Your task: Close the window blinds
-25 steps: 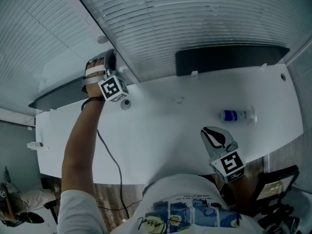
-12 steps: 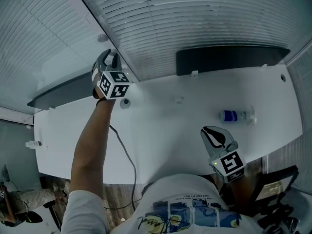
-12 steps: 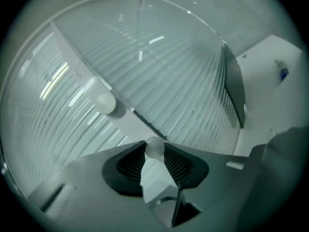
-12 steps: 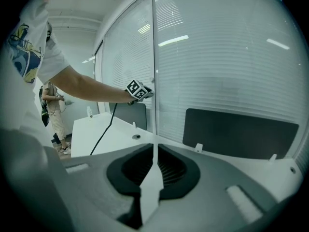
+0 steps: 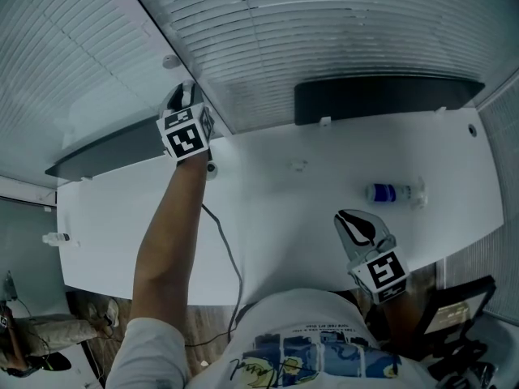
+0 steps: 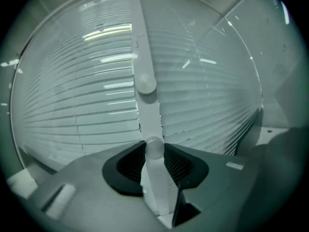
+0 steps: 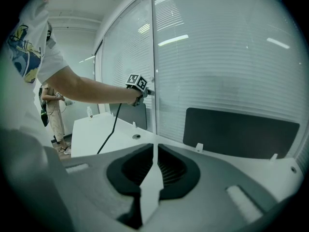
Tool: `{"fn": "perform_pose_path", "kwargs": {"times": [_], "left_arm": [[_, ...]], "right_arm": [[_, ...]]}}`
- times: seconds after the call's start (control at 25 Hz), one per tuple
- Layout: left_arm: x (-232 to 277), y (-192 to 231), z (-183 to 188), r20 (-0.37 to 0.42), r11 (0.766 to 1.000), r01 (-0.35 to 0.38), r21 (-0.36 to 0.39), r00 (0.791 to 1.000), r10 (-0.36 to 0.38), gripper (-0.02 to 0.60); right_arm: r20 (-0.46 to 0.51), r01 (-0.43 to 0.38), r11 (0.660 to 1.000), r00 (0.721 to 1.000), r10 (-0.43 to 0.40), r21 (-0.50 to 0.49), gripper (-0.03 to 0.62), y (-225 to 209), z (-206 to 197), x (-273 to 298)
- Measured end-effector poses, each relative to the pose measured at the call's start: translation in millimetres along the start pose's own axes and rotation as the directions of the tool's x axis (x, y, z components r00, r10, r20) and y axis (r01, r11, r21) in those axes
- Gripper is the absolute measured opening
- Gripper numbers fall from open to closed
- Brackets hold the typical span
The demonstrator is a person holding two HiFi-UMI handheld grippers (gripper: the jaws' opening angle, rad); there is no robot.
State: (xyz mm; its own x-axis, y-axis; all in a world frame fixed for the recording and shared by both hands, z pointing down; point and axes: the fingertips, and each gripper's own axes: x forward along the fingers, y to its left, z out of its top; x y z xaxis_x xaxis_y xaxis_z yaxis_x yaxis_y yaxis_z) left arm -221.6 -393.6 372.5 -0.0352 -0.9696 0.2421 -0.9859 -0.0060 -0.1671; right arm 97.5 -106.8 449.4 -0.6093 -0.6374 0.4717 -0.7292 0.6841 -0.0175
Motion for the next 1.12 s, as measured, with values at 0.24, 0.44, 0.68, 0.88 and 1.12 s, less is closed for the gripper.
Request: {"fn": "perform_pose_path", "kwargs": {"times": [0.24, 0.44, 0.68, 0.88, 1.12], "left_arm": [[-2, 3, 1, 0.01, 0.965, 0.037, -0.259, 0.999, -0.036, 0.123], [0, 1, -1, 0.04, 0.908, 0.091, -0.408, 0.996, -0.082, 0.123], [1, 2, -2, 0.073, 0.852, 0.133, -0.506, 0.991, -0.111, 0.124], [1, 2, 0, 0.038, 0.942, 0.091, -0.322, 0.996, -0.083, 0.124], [9, 2, -6, 0.011, 0.975, 0.069, -0.209, 0.998, -0.069, 0.133]], "right_arm": [[-0.003, 0.001, 1.0, 1.0, -0.001, -0.016, 0.018, 1, -1, 0], [0.001, -0.007, 1.0, 1.0, 0.007, -0.008, 0.018, 2, -2, 1], [-0.012, -0.005, 1.0, 1.0, 0.005, -0.024, 0.018, 1, -3, 0], [-0.01, -0.01, 1.0, 1.0, 0.009, -0.017, 0.018, 3, -1, 1], [-0.021, -0.009, 1.0, 1.0, 0.009, -0.018, 0.018, -4, -1, 3]]}}
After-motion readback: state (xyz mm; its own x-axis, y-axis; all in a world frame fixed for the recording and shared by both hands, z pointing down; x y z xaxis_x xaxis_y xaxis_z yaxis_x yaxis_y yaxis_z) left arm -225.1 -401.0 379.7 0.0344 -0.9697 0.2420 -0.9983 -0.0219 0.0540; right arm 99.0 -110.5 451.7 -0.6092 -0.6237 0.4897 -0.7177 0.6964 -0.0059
